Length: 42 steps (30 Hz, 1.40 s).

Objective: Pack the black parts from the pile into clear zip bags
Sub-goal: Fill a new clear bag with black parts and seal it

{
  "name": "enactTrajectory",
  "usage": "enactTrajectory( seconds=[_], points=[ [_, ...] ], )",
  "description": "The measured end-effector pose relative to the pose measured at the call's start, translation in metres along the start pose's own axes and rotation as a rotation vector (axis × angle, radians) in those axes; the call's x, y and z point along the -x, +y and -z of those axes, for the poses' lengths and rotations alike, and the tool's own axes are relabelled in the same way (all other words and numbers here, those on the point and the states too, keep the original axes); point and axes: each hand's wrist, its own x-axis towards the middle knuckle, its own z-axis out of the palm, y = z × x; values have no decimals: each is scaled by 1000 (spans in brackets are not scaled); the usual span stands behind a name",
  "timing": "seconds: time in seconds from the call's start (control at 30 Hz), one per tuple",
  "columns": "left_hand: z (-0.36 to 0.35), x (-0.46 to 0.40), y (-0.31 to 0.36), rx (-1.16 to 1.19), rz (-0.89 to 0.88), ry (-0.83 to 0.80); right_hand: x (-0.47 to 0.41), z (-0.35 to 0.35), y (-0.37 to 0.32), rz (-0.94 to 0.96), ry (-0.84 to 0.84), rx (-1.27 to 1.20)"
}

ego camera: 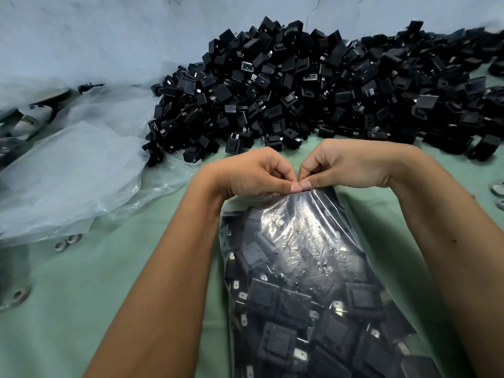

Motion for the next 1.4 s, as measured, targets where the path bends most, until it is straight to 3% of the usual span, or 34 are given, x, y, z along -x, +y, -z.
enactTrajectory(
  seconds=[0.3,1.0,1.23,1.4],
  points=[
    [-2,-3,4,-6,-19,-4,9,8,8,6,-7,-174],
    [-10,-16,3,40,-33,69,15,14,14,-3,35,-159],
    [-12,-19,3,-7,-110,98,15,14,14,-23,56,-192],
    [-7,-12,0,12,-34,53,20,21,16,-56,37,-105]
  ],
)
